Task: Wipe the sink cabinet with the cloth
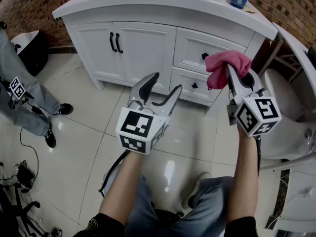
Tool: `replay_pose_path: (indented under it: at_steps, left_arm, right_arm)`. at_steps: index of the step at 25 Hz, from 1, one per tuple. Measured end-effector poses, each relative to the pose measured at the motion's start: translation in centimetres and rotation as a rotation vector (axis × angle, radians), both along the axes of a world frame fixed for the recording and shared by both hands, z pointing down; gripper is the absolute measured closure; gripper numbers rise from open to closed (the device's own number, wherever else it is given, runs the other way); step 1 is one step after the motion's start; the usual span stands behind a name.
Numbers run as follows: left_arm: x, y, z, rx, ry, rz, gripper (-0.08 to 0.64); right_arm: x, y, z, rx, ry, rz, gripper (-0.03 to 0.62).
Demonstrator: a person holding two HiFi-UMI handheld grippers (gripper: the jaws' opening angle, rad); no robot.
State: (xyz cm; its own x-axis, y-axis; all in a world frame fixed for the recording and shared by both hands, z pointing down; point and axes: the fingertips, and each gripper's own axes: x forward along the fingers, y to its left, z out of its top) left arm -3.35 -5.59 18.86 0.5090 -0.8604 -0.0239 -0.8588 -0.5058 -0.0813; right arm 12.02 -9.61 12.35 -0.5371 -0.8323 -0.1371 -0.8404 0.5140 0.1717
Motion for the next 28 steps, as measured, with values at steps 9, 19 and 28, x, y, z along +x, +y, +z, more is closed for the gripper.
replay_pose_path:
  at_steps: [9, 19, 28]
  left_arm:
    - [-0.5, -6.1, 4.1, -0.066, 0.004, -0.005, 0.282]
    - [-4.7, -12.5, 6.6, -0.099, -0.006, -0.026, 0.282]
    - [-1.0, -16.2, 7.3, -0.082, 0.026, 0.076, 0.282]
  right_arm:
    - [-2.9, -7.2, 3.2, -0.086, -0.02, -0.067, 0.557]
    - [-12.4, -14.8, 3.3, -0.041, -0.032, -0.177, 0.557]
    - [-7.5, -17.8, 5.3, -0.103, 0.076, 0.01, 0.557]
